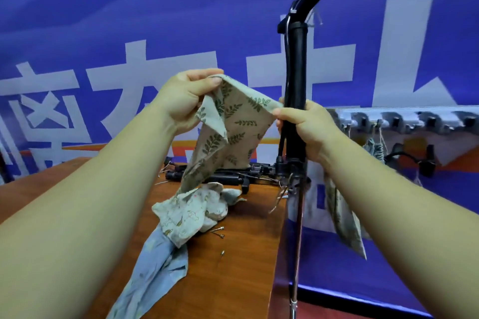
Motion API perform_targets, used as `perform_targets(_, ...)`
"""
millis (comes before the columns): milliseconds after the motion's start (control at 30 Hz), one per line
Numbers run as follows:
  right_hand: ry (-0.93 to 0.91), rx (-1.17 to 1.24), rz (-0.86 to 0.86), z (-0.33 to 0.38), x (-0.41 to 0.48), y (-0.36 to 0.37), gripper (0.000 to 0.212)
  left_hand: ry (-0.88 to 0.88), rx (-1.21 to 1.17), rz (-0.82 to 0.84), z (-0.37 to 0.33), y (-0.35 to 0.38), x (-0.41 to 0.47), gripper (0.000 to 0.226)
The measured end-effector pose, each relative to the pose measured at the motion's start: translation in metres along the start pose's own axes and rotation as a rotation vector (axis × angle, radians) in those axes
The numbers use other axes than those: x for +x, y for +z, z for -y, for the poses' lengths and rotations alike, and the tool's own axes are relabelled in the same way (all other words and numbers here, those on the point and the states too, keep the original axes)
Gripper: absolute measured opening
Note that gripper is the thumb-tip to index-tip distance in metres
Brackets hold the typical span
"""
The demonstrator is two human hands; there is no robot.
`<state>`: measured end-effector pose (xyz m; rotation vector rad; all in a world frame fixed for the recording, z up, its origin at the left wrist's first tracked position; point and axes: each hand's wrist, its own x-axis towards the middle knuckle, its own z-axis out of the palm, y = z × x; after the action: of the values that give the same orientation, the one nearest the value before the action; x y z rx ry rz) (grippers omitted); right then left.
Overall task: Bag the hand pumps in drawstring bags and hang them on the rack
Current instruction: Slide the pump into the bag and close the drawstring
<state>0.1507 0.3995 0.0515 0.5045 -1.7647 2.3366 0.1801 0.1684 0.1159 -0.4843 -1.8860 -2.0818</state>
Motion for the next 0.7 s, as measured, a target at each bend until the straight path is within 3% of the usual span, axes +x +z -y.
perform_targets(200,-0.086,-0.051,-0.135,0.052,-0.032,-0.069,0.026,0.104,-0.006,0.047,-0.005,0.092,0.000,0.012)
perform_targets(367,-0.120,-0.197,-0.245,0.083,-0.083,-0.147,0.026,0.037,0.296,0.191,0.026,0.167,-0.018,0.013)
perform_targets(467,-0.076,-0.240,-0.273,0.093,-0.119,-0.189,0.027,-0.077,0.409,0.361,0.059,0.206,-0.044,0.018)
perform_targets(667,0.100,-0.400,-0.309,0.075,-0.181,-0.249,0.013,-0.096,0.448,0.631,0.114,0.268,-0.118,0.023)
perform_targets(700,0.138,-0.406,-0.311,0.067,-0.190,-0.256,0.016,-0.120,0.477,0.657,0.123,0.275,-0.126,0.033)
